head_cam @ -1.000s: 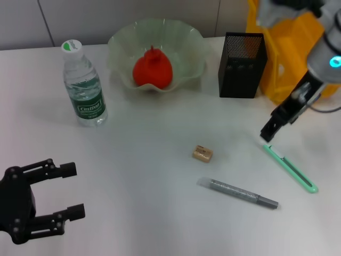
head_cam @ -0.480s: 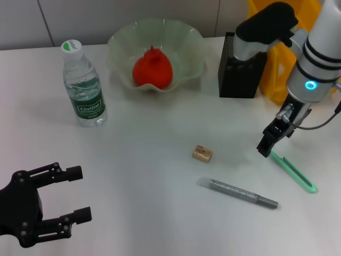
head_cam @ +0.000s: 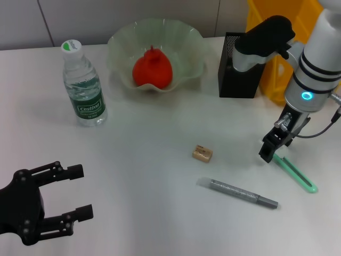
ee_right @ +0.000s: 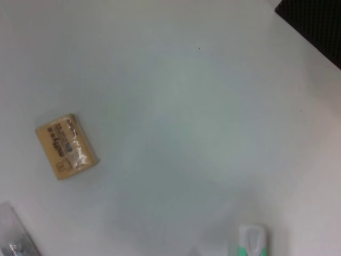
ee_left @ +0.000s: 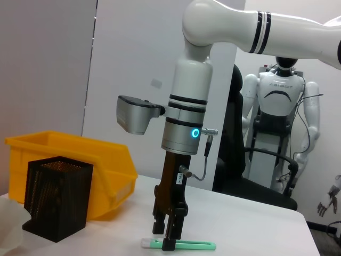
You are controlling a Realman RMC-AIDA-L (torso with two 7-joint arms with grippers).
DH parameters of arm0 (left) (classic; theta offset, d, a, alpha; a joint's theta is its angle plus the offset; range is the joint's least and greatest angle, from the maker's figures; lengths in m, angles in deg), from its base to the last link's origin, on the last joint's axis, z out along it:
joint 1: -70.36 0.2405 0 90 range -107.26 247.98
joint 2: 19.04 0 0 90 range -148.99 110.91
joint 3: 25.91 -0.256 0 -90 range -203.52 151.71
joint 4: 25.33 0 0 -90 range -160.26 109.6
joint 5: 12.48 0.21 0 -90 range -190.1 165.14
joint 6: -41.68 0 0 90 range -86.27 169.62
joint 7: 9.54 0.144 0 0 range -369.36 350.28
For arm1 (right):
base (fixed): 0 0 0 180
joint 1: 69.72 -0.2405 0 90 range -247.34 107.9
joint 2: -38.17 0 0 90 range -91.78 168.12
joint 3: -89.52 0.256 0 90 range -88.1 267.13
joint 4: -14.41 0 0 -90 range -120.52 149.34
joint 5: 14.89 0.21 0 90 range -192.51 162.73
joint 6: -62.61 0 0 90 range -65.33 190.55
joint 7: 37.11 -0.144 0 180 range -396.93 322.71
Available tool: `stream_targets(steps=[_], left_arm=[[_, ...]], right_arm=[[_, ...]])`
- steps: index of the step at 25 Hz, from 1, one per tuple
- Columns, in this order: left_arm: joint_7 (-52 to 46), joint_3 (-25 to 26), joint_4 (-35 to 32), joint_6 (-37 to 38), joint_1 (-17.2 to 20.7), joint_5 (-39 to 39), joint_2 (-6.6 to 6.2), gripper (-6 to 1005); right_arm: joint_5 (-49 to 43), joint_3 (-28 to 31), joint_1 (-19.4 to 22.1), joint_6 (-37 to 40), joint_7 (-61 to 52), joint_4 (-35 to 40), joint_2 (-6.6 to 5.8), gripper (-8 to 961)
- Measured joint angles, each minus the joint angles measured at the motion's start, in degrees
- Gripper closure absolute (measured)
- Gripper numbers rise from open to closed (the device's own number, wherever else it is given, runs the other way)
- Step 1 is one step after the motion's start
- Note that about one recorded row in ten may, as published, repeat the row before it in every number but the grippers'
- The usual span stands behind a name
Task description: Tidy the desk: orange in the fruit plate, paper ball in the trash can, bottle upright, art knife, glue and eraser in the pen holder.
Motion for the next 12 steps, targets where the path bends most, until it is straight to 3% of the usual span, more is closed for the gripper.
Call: stream_targets(steps=[4, 9, 12], left_arm=[[0.0, 0.1, 0.0, -0.3, -0.1, 0.0, 0.0, 231], [0.0, 0.2, 0.0, -0.6, -0.1, 0.0, 0.01, 230], [0.0, 0.3, 0.0, -0.7, -0.1, 0.0, 0.07, 230]], right_arm=[[0.0, 0.0, 0.0, -0.3, 0.0, -0.1, 0.01, 250], [0.0, 0.0, 0.2, -1.2, 0.0, -0.2, 0.02, 466], [0.0, 0.0, 0.2, -1.4, 0.0, -0.5, 0.02, 519]])
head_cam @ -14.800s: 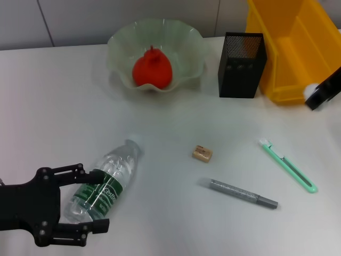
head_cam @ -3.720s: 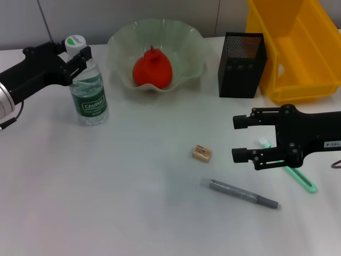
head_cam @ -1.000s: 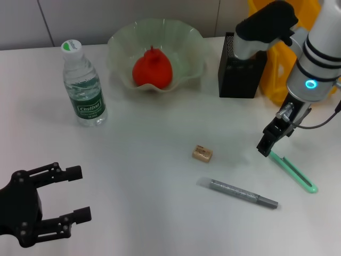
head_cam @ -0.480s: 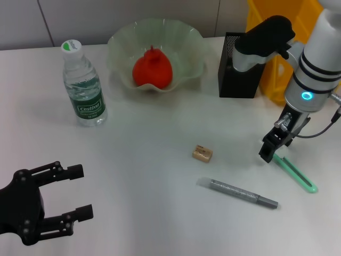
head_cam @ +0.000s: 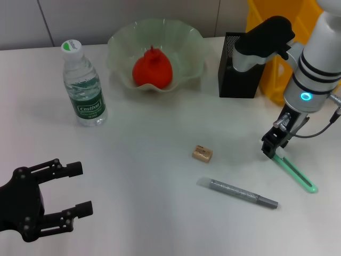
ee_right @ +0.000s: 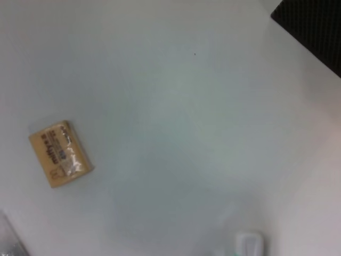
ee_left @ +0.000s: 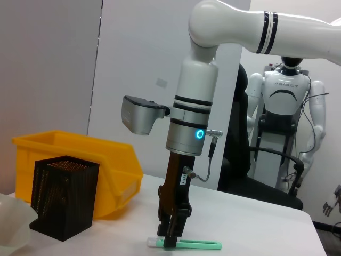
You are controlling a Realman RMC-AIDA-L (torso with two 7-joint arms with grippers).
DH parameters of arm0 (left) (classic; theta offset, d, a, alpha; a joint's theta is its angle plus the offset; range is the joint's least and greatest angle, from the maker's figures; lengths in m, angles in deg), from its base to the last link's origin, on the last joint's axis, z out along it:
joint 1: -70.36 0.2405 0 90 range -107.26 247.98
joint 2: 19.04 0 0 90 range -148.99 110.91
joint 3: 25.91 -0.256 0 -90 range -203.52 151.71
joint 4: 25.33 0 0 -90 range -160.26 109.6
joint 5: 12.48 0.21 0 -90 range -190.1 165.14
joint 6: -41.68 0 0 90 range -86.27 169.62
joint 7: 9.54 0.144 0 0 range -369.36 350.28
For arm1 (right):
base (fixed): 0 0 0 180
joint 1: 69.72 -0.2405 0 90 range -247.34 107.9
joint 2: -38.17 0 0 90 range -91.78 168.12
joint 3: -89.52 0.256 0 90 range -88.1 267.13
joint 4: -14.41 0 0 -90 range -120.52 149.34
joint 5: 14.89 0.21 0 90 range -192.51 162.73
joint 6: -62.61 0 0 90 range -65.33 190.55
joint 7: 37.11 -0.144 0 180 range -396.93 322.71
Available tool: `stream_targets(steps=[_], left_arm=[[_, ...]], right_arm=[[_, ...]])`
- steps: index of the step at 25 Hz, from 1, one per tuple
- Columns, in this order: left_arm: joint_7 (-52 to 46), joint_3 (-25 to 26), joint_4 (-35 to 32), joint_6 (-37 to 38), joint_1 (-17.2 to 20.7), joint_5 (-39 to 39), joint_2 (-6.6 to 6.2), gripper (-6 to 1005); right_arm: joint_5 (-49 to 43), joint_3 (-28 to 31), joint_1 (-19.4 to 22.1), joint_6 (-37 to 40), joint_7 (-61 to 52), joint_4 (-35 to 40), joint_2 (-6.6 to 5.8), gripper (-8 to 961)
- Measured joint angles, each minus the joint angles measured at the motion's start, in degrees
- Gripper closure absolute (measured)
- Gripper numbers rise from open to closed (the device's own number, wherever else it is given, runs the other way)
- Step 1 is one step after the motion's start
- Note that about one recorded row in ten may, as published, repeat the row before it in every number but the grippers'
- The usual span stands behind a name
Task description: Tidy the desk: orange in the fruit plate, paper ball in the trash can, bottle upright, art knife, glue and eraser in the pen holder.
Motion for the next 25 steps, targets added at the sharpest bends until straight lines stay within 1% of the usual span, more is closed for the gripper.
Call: stream_targets(steps=[3, 8, 15, 18, 22, 24, 25], left_arm=[[0.0, 0.0, 0.0, 0.0, 0.0, 0.0, 0.01, 230], [0.0, 0.0, 0.0, 0.0, 0.0, 0.0, 0.01, 230], [0.0, 0.0, 0.0, -0.1, -0.1, 0.0, 0.01, 230], [0.0, 0.1, 0.0, -0.1, -0.1, 0.0, 0.02, 230], [0.0, 0.1, 0.0, -0.1, -0.1, 0.0, 0.01, 230], [0.0, 0.1, 0.0, -0.1, -0.1, 0.0, 0.01, 230], [0.0, 0.1, 0.0, -0.1, -0.1, 0.0, 0.28, 230]], right_arm=[[0.0, 0.0, -0.1, -0.4, 0.0, -0.6, 0.0, 573], [0.3, 0.0, -0.1, -0.6, 0.0, -0.7, 0.13, 574], [0.4, -0.2, 0.2, -0.2, 0.9, -0.7, 0.26, 624], [0.4, -0.2, 0.3, 0.2, 1.1, -0.3, 0.27, 693], [0.5, 0.2, 1.3, 1.7, 1.5, 2.7, 0.27, 785], [0.5, 0.7, 2.3, 2.6, 1.9, 5.9, 0.19, 784], [0.6, 1.6, 3.0, 3.7, 2.6, 9.5, 0.03, 784]])
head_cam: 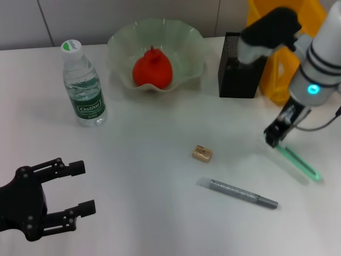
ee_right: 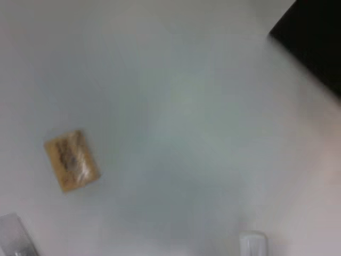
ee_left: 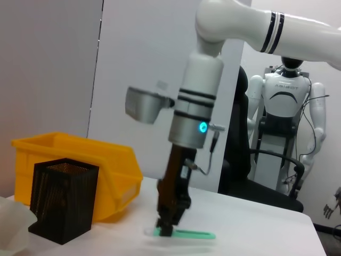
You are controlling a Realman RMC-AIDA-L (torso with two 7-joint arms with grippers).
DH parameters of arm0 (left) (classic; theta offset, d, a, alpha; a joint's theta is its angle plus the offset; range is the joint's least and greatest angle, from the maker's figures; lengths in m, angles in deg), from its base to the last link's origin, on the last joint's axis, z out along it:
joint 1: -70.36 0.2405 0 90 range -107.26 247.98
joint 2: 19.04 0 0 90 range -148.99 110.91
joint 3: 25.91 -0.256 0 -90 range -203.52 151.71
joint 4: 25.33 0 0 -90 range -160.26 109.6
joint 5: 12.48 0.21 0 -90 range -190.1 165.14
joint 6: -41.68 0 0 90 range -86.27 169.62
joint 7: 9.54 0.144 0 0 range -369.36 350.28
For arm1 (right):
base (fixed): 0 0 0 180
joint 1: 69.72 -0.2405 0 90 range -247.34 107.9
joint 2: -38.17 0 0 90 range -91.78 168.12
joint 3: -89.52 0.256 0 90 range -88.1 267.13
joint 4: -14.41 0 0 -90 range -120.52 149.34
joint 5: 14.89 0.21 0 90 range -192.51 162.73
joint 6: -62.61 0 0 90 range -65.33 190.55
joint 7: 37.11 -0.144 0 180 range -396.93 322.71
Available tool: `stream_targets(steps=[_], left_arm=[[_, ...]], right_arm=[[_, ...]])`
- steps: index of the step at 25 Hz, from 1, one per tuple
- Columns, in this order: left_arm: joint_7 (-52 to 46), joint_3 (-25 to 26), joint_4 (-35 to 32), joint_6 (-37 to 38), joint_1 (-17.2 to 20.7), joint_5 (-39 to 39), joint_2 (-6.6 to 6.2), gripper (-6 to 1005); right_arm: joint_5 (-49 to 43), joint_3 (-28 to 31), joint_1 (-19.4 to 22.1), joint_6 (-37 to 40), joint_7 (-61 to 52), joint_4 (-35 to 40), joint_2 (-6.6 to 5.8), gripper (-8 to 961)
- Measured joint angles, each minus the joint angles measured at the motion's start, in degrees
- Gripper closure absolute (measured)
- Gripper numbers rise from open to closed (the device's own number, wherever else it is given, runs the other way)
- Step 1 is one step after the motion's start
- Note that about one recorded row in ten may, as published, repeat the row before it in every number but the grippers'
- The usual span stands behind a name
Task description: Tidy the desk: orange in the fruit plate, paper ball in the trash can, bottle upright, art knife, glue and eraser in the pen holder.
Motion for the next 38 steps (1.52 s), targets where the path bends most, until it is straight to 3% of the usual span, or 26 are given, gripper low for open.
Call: stream_targets(steps=[6, 9, 16, 24, 30, 38], left_arm=[[0.7, 0.0, 0.0, 0.1, 0.1, 0.0, 0.43, 231], [1.0, 0.0, 0.0, 0.1, 0.1, 0.0, 0.52, 231], [2.4, 0.0, 0.7, -0.1, 0.1, 0.0, 0.67, 231], [2.7, 0.8, 1.4, -0.1, -0.2, 0.0, 0.55, 231], [2.5, 1.6, 1.4, -0.1, -0.1, 0.0, 0.63, 231], [1.2, 2.3, 1.4, 0.3, 0.0, -0.3, 0.63, 231]], right_arm=[[2.2, 6.4, 0.3, 3.2, 3.0, 8.6, -0.23, 782], [5.9, 10.2, 0.0, 4.2, 4.2, 13.5, -0.92, 781], [15.7, 17.9, 0.7, -6.4, 10.7, 17.0, -1.91, 778], [29.1, 19.6, 4.9, -18.9, 24.8, 14.0, -1.97, 775], [37.3, 21.0, 5.2, -24.9, 37.7, 3.6, -2.87, 773], [38.9, 21.1, 4.9, -29.4, 44.1, -0.5, -2.94, 770]])
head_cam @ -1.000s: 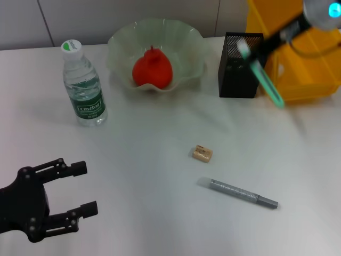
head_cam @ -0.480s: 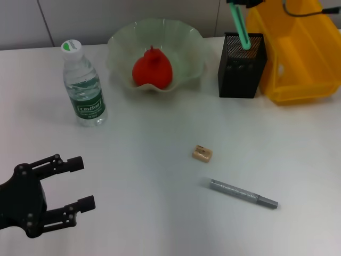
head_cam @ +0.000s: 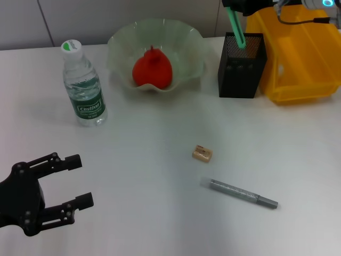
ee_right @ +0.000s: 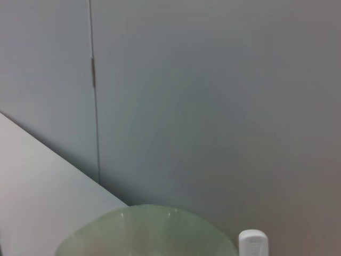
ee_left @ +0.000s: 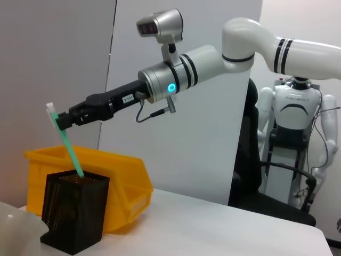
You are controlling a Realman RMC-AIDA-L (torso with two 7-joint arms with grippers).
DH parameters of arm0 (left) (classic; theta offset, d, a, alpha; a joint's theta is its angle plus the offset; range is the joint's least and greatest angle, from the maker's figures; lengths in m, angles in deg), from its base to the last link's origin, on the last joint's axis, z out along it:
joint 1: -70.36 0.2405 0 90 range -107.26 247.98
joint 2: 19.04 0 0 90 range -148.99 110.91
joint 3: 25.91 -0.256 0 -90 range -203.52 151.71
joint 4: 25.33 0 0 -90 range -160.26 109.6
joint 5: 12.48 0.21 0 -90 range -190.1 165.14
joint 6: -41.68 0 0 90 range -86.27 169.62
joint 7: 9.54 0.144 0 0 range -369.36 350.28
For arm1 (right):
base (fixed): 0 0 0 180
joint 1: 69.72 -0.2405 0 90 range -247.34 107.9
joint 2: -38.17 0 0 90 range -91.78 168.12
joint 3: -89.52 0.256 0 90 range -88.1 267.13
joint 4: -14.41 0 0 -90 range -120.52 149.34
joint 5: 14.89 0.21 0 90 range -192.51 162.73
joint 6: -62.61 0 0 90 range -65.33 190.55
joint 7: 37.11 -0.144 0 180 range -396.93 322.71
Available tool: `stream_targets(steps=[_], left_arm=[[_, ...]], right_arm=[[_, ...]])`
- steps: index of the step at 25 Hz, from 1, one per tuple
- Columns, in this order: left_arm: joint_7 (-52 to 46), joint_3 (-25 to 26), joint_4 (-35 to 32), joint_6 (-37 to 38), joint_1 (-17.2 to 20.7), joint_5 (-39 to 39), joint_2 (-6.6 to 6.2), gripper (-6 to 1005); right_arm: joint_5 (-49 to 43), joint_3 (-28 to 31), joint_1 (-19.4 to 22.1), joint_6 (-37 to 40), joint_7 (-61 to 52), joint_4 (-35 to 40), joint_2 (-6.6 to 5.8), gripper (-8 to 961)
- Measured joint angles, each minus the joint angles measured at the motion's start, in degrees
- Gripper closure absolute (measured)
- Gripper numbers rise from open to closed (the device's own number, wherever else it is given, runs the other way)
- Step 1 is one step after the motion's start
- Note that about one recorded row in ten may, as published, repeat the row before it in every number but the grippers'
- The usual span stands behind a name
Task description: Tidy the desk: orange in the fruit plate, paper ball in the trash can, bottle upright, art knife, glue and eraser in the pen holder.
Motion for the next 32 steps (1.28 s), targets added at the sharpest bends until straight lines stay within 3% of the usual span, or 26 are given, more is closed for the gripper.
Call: stream_targets(steps=[7, 23, 28, 32], left_arm=[[-1.0, 0.0, 0.0, 0.7, 0.2, -0.2, 0.06, 230], [-1.0, 0.2, 0.0, 0.8, -0.1, -0.3, 0.47, 230], [-1.0, 0.2, 0.0, 1.0, -0.1, -0.3, 0.31, 230], [-0.9, 0.2, 0.0, 1.0, -0.1, -0.3, 0.26, 230]], right_arm=[[0.4, 0.1, -0.2, -4.3, 3.3, -5.2, 0.24, 768], [1.1, 0.1, 0.8, -7.1, 2.1, -7.8, 0.78, 762], [0.1, -0.6, 2.1, -3.8, -2.0, -3.8, 0.86, 579], [-3.7, -1.4, 3.3, 8.1, -10.4, 6.2, 1.7, 442]])
